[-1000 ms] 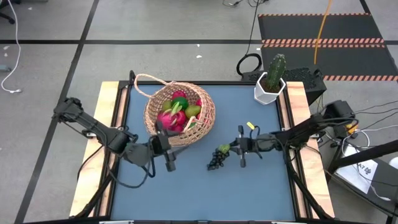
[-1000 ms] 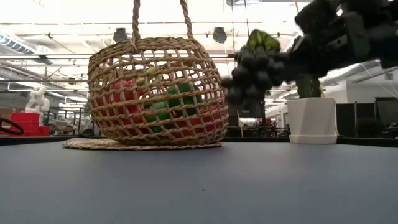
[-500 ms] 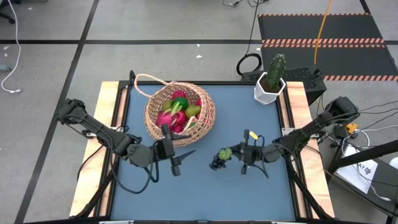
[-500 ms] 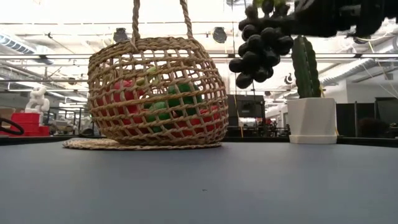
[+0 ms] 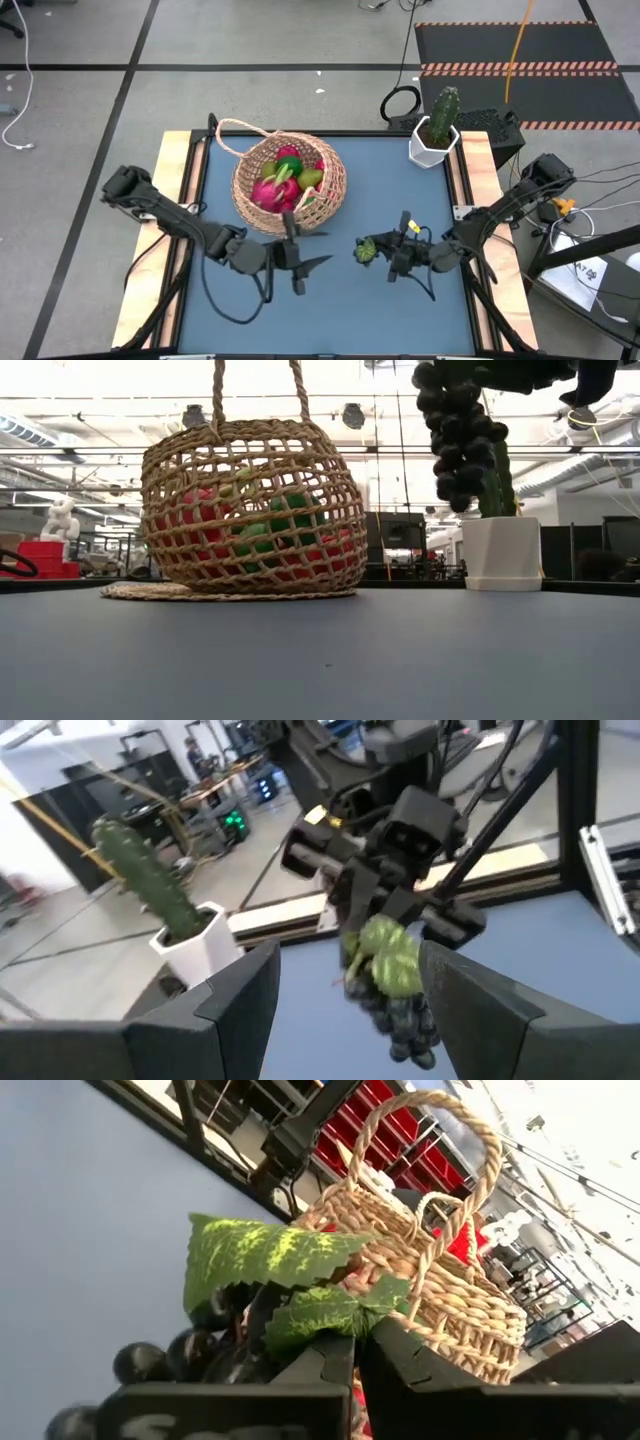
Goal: Build produce basket
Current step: Put the black grapes into the basket
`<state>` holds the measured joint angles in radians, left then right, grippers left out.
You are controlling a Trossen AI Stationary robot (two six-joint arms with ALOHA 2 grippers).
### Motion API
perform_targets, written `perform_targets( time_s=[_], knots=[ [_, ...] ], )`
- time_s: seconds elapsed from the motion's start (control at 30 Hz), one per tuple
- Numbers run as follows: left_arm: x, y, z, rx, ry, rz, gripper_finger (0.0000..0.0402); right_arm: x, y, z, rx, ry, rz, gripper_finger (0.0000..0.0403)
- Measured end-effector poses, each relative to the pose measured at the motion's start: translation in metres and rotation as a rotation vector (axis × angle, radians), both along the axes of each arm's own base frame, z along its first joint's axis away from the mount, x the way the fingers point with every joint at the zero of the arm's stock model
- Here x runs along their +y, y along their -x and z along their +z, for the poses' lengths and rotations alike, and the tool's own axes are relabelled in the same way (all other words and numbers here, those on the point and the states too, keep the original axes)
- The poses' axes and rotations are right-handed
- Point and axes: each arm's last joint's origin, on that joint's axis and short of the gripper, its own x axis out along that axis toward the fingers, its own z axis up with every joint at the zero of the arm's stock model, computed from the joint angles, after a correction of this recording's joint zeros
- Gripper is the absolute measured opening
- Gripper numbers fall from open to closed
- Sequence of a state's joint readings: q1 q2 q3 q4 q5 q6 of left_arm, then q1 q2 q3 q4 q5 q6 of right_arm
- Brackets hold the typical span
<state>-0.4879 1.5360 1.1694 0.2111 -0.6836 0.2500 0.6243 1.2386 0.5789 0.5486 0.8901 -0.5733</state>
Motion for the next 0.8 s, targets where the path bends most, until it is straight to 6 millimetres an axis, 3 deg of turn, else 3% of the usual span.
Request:
perform_targets(
  time_s=[0.17,0.47,0.8],
  knots=[
    [0.010,-0.017,-0.014,0.026,0.021,-0.057,0.0239,0.000,0.001,-0.005,0.055,0.048,0.036,0.0002],
    [0.027,-0.051,-0.051,0.109,0.050,-0.213,0.0239,0.009,0.005,-0.010,0.158,0.307,0.206,0.0002],
    [0.022,-0.087,-0.075,0.114,0.047,-0.321,0.0239,0.010,0.006,-0.010,0.166,0.360,0.207,0.0002]
  ],
)
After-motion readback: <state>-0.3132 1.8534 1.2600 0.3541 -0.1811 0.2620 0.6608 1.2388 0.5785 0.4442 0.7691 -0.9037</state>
